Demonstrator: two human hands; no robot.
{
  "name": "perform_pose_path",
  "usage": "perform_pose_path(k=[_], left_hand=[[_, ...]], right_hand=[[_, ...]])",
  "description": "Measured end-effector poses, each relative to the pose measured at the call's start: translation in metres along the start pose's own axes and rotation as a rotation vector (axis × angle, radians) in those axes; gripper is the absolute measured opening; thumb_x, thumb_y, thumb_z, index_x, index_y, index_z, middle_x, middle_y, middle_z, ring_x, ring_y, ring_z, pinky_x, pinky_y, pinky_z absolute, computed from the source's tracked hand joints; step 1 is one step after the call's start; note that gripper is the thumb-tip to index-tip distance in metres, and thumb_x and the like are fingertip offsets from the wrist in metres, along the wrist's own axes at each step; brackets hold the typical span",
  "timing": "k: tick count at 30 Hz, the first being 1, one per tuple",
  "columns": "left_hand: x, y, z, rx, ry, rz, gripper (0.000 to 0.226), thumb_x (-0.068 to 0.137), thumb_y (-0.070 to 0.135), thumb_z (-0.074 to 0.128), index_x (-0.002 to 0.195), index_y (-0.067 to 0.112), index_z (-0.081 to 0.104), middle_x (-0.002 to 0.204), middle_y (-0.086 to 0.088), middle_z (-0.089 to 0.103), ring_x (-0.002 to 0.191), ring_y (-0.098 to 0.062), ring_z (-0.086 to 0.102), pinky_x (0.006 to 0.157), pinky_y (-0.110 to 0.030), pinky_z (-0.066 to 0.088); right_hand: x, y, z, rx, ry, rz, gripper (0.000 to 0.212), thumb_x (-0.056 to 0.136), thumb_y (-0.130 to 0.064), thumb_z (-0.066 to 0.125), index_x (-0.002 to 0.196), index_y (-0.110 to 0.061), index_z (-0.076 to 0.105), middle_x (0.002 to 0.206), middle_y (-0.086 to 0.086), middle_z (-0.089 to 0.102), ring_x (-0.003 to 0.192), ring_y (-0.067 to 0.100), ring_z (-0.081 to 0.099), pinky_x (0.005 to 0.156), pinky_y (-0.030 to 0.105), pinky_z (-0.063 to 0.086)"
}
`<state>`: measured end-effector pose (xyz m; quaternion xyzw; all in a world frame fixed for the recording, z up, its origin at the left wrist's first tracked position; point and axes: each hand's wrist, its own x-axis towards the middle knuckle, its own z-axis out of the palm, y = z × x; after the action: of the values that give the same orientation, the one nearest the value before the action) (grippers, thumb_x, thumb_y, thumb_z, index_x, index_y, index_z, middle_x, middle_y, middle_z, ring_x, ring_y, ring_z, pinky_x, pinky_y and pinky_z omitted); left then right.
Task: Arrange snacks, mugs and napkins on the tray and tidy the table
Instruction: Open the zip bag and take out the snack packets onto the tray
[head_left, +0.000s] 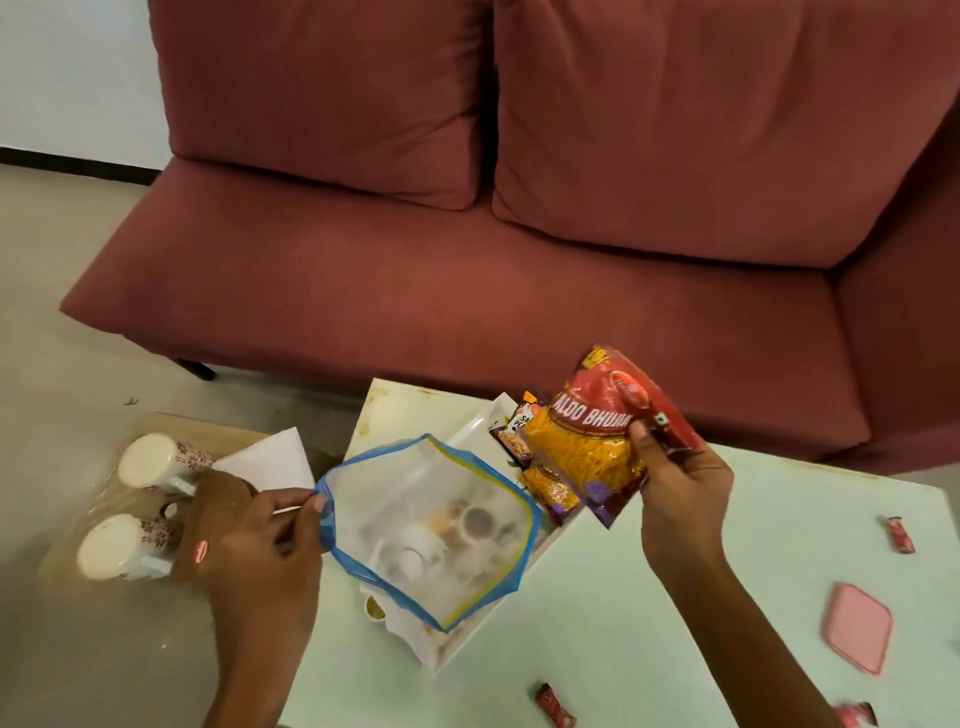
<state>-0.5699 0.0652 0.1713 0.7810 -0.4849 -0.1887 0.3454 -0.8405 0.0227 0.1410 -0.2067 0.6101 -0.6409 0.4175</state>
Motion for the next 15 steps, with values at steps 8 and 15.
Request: perform_pose_path(k=[8, 15], left_hand=[[0.009, -0.027, 0.009, -0.043, -0.002, -0.053, 0.011, 0.083, 0.017, 0.063, 0.088, 0.007, 0.065, 0.079, -0.004, 0.066, 0.061, 0.025, 0.054, 0.056, 0.008, 0.037], [0.021, -0.059, 0.036, -0.137, -0.028, -0.134, 0.011, 0.084, 0.027, 0.056, 0.092, 0.02, 0.06, 0.084, -0.002, 0.064, 0.059, 0.019, 0.058, 0.053, 0.005, 0.041]], right_hand=[[0.054, 0.098, -0.009, -0.158, 0.234, 0.18, 0.015, 0.083, 0.001, 0.061, 0.07, -0.008, 0.063, 0.065, 0.002, 0.057, 0.061, 0.013, 0.053, 0.057, 0.021, 0.046], [0.075, 0.193, 0.007, -0.105, 0.264, 0.526, 0.016, 0.087, -0.002, 0.058, 0.103, -0.003, 0.06, 0.09, 0.008, 0.059, 0.069, 0.02, 0.059, 0.041, 0.018, 0.046]])
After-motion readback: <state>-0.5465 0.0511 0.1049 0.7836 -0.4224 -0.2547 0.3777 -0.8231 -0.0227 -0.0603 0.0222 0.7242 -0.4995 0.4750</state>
